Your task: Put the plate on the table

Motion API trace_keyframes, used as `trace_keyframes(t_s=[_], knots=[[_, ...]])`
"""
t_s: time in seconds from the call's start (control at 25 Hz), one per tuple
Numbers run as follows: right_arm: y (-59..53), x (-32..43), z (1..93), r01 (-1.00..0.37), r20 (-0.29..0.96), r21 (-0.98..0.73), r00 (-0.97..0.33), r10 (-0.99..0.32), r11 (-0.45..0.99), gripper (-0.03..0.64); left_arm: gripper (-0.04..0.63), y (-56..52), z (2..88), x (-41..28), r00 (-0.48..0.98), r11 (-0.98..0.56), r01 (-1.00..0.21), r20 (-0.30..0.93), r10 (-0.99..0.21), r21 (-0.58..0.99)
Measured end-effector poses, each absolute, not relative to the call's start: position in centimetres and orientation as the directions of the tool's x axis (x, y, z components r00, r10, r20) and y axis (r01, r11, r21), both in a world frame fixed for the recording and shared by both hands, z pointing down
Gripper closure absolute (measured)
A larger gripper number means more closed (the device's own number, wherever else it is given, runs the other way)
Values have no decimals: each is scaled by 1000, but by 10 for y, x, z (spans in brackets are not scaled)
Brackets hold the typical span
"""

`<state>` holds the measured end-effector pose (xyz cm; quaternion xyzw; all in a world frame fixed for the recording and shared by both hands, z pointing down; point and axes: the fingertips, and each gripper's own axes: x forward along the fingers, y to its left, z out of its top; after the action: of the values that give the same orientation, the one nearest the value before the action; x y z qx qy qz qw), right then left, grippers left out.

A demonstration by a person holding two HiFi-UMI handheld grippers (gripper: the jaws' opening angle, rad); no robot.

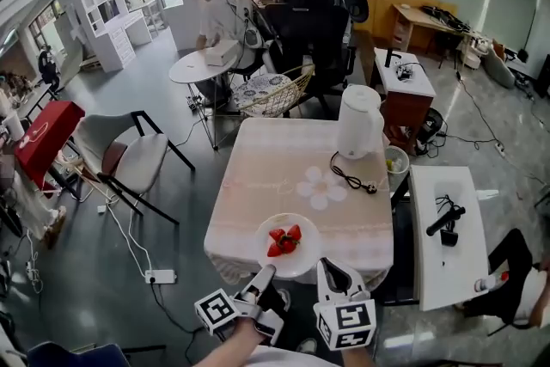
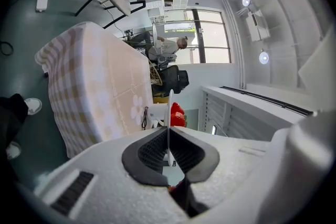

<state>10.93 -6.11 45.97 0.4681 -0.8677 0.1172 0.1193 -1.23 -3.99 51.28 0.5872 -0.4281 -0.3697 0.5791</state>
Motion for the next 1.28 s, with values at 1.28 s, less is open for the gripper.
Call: trace_keyframes(t_s=[1.28], knots=[[-226,46,512,-910,434,-83,-401,-807,407,612,580,-220,638,-67,612,95,-175,184,-769,980]])
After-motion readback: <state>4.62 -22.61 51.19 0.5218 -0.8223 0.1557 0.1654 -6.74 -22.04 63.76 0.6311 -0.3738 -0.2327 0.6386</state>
